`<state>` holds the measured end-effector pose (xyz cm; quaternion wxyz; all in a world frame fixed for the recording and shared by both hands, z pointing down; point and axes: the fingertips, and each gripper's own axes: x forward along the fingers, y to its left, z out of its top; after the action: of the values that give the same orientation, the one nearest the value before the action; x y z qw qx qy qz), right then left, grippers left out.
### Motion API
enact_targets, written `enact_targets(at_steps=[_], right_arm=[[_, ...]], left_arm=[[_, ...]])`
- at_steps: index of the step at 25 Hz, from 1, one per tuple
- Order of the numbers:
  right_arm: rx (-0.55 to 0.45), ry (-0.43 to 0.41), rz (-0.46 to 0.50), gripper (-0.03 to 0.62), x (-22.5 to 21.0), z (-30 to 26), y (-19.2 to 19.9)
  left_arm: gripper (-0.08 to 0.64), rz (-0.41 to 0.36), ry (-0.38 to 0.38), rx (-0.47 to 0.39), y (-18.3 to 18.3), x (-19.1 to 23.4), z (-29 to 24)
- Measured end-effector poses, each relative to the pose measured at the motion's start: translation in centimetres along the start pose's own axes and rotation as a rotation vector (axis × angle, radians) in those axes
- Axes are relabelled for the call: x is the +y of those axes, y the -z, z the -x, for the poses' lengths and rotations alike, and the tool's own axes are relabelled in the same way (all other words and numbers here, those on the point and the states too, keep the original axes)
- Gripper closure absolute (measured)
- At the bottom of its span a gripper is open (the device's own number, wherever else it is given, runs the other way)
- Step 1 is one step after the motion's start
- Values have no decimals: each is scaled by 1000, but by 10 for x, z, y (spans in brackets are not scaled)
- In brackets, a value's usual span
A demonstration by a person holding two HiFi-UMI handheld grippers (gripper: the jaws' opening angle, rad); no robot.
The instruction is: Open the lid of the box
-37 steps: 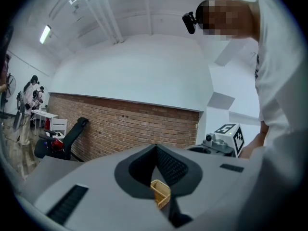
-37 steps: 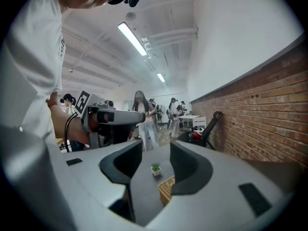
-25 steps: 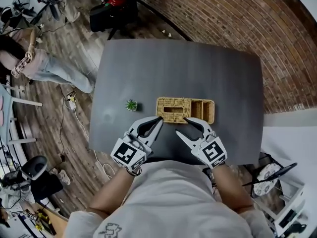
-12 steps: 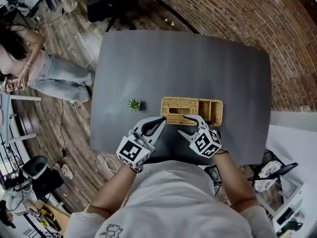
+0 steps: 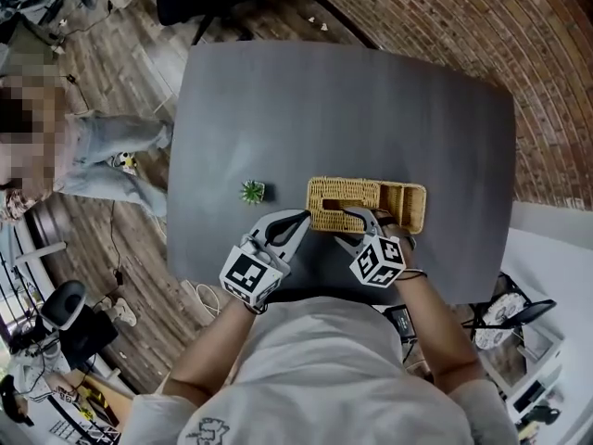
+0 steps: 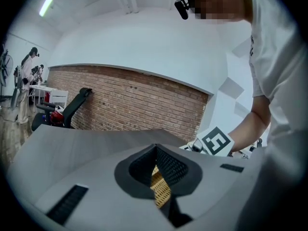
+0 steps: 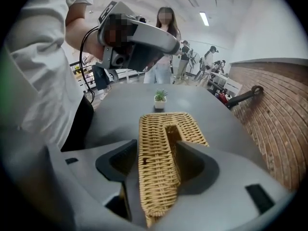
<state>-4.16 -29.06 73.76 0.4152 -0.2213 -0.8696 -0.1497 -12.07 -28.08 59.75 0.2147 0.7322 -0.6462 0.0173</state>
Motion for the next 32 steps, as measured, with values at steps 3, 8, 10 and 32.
enact_targets(at_steps=[3, 8, 10, 32], right_arm=[[36, -12, 15, 333, 1, -10, 9], [74, -22, 35, 324, 3, -19, 16], [77, -19, 43, 325, 3, -19, 16], [39, -104, 53, 461, -17, 34, -27]], left_arm=[[549, 6, 0, 2, 2, 5, -3], [549, 14, 0, 2, 5, 9, -3], [549, 16, -3, 2, 5, 11, -2], [549, -5, -38, -48, -17, 6, 10]])
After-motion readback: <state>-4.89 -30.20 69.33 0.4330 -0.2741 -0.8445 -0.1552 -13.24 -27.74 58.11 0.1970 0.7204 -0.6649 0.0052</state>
